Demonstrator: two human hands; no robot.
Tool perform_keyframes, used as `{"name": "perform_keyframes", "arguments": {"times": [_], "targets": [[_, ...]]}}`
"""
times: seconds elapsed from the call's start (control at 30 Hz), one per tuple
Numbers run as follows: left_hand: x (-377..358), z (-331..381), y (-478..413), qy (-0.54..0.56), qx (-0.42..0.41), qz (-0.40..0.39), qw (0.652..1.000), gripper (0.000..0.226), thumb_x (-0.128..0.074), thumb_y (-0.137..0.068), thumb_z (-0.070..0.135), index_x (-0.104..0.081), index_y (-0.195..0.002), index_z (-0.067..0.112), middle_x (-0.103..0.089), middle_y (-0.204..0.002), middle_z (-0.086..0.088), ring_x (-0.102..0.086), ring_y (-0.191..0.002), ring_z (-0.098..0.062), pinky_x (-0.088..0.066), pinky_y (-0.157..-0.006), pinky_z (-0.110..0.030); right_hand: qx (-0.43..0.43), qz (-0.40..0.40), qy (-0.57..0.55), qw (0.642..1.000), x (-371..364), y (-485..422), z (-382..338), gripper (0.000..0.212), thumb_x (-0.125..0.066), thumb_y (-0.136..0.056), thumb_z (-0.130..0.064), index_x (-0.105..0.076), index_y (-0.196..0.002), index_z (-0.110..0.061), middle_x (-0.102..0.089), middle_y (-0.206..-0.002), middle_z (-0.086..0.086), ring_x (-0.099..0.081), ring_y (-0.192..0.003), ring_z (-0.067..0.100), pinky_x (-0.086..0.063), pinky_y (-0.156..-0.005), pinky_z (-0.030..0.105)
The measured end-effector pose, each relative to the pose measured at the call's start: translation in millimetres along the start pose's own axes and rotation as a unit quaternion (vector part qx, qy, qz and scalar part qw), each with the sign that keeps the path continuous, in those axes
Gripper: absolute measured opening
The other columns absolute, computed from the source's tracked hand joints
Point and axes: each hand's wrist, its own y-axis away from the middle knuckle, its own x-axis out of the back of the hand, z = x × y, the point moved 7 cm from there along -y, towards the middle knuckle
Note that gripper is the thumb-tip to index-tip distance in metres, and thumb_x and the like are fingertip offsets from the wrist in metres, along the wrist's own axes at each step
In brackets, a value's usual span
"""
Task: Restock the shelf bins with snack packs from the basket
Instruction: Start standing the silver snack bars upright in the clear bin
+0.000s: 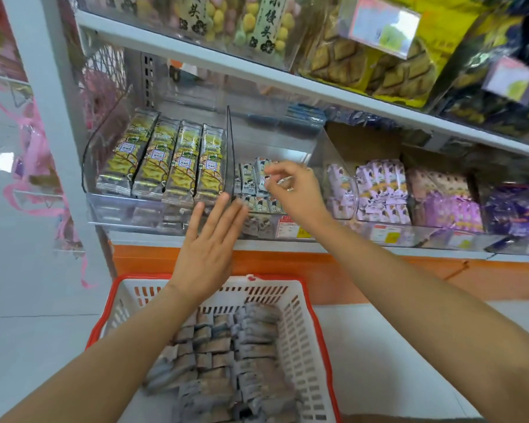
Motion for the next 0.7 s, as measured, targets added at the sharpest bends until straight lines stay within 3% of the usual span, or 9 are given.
{"name": "perform_keyframes", "arguments": {"times": [0.07,0.13,0.2,0.27,0.37,0.5,0.57,0.63,0.7], "targets": [[4,6,5,0.014,-0.004,-0.006,1.000,0.078,-0.054,-0.076,0.013,-0.033,-0.151,0.004,-0.029,-0.157,-0.014,-0.015,-0.148,-0.032,-0.005,-0.120,-0.053,0.023,-0.008,-0.040,0.999,0,27,-13,0.017,-0.062,-0.090,-0.010,-0.070,-0.105,-0.013,-0.068,-0.096,-0.002,-0.064,-0.077,0.023,-0.056,-0.068,0.033],[4,14,14,0.031,-0.020,-0.013,0.999,0.077,-0.062,-0.071,0.017,-0.043,-0.145,0.005,-0.040,-0.145,-0.015,-0.028,-0.140,-0.033,-0.013,-0.117,-0.052,0.030,-0.020,-0.065,0.997,-2,54,-16,0.016,-0.062,-0.091,-0.008,-0.069,-0.105,-0.013,-0.065,-0.092,-0.007,-0.062,-0.070,0.012,-0.054,-0.062,0.027],[1,16,23,0.044,-0.023,-0.032,0.998,0.071,-0.069,-0.068,0.016,-0.051,-0.136,0.006,-0.048,-0.130,-0.015,-0.039,-0.127,-0.034,-0.024,-0.109,-0.050,0.032,-0.035,-0.067,0.997,-9,79,-9,0.017,-0.062,-0.091,-0.008,-0.068,-0.105,-0.015,-0.063,-0.088,-0.008,-0.057,-0.065,0.006,-0.049,-0.059,0.019],[-8,15,33,0.049,-0.022,-0.078,0.996,0.066,-0.073,-0.066,0.017,-0.055,-0.130,0.007,-0.053,-0.121,-0.015,-0.045,-0.116,-0.035,-0.033,-0.100,-0.048,0.016,-0.054,-0.058,0.997,-21,102,12,0.017,-0.063,-0.090,-0.009,-0.068,-0.104,-0.016,-0.064,-0.085,-0.006,-0.058,-0.063,0.010,-0.051,-0.058,0.022],[-32,12,50,0.045,-0.025,-0.166,0.985,0.066,-0.076,-0.065,0.021,-0.056,-0.127,0.008,-0.055,-0.121,-0.015,-0.049,-0.114,-0.036,-0.040,-0.096,-0.048,-0.024,-0.090,-0.035,0.995,-47,135,57,0.018,-0.065,-0.088,-0.011,-0.068,-0.103,-0.019,-0.065,-0.085,-0.006,-0.060,-0.067,0.010,-0.054,-0.064,0.029],[-65,5,71,0.045,-0.012,-0.248,0.968,0.078,-0.082,-0.059,0.022,-0.055,-0.132,0.010,-0.057,-0.128,-0.014,-0.050,-0.122,-0.036,-0.041,-0.104,-0.053,-0.100,-0.146,0.014,0.984,-78,174,111,0.023,-0.064,-0.089,-0.015,-0.066,-0.111,-0.020,-0.061,-0.090,-0.006,-0.056,-0.070,0.005,-0.048,-0.066,0.020],[-80,2,80,0.030,-0.009,-0.278,0.960,0.082,-0.079,-0.066,0.027,-0.048,-0.140,0.010,-0.052,-0.136,-0.014,-0.044,-0.131,-0.036,-0.037,-0.109,-0.053,-0.129,-0.175,0.043,0.975,-93,190,133,0.025,-0.065,-0.090,-0.017,-0.064,-0.114,-0.022,-0.058,-0.093,-0.009,-0.057,-0.076,0.003,-0.050,-0.071,0.020],[-96,0,91,0.012,-0.005,-0.307,0.951,0.083,-0.064,-0.084,0.036,-0.026,-0.153,0.011,-0.035,-0.152,-0.013,-0.026,-0.144,-0.032,-0.020,-0.118,-0.050,-0.118,-0.207,0.089,0.967,-110,204,148,0.024,-0.066,-0.089,-0.016,-0.064,-0.112,-0.019,-0.056,-0.092,-0.011,-0.056,-0.076,0.005,-0.051,-0.075,0.022],[-109,-3,98,-0.013,-0.001,-0.341,0.940,0.082,-0.047,-0.095,0.042,-0.004,-0.157,0.011,-0.016,-0.161,-0.010,-0.010,-0.150,-0.028,-0.005,-0.121,-0.046,-0.091,-0.242,0.135,0.956,-123,219,157,0.014,-0.065,-0.089,-0.011,-0.064,-0.102,-0.012,-0.050,-0.083,-0.007,-0.051,-0.070,0.007,-0.050,-0.070,0.022]]}}
